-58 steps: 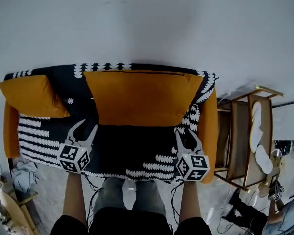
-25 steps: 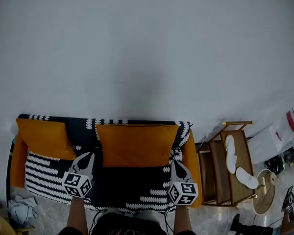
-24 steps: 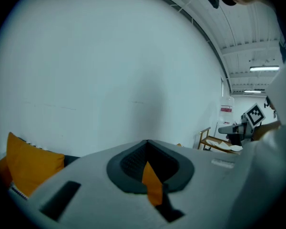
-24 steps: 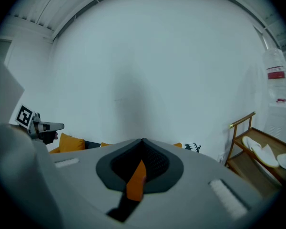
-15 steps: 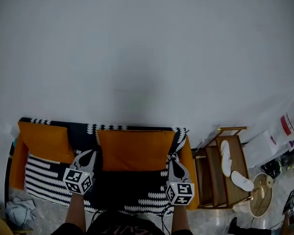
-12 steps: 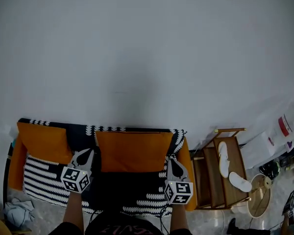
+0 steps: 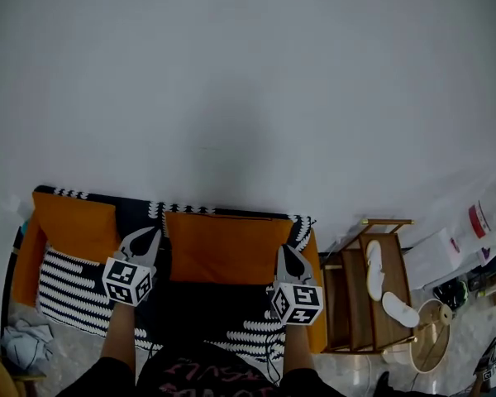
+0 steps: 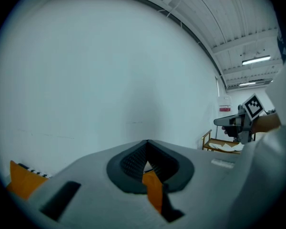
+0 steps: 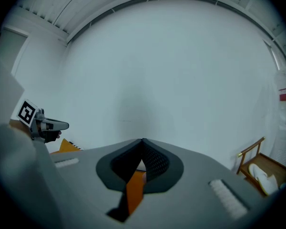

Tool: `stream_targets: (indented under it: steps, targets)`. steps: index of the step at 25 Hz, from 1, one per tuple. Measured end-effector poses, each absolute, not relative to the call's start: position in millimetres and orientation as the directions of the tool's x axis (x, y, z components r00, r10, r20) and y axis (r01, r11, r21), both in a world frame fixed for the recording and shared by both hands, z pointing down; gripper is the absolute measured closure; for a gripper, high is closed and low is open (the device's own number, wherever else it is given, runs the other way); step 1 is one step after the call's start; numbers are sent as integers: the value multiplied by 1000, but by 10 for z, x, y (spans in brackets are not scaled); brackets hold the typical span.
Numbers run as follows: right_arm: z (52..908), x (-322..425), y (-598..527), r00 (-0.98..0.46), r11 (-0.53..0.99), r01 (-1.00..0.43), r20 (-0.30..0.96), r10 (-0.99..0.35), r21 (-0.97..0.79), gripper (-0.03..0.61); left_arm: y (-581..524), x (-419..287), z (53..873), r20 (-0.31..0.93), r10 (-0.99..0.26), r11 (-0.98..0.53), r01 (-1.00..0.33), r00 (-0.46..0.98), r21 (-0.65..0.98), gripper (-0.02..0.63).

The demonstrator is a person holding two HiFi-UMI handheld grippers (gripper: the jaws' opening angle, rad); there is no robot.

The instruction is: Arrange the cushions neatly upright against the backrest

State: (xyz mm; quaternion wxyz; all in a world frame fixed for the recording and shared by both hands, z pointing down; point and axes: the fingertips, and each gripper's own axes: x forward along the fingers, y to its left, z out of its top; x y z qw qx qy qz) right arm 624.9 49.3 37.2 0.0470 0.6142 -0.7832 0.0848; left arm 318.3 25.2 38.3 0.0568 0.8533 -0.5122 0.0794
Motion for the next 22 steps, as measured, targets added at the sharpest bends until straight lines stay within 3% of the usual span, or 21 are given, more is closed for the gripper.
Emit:
stream_targets:
  steps: [22]
  targets:
    - [194, 5994, 455, -264, 267, -964, 185, -946, -13, 566, 256, 3029, 105, 163, -866, -479, -878, 473, -1, 611]
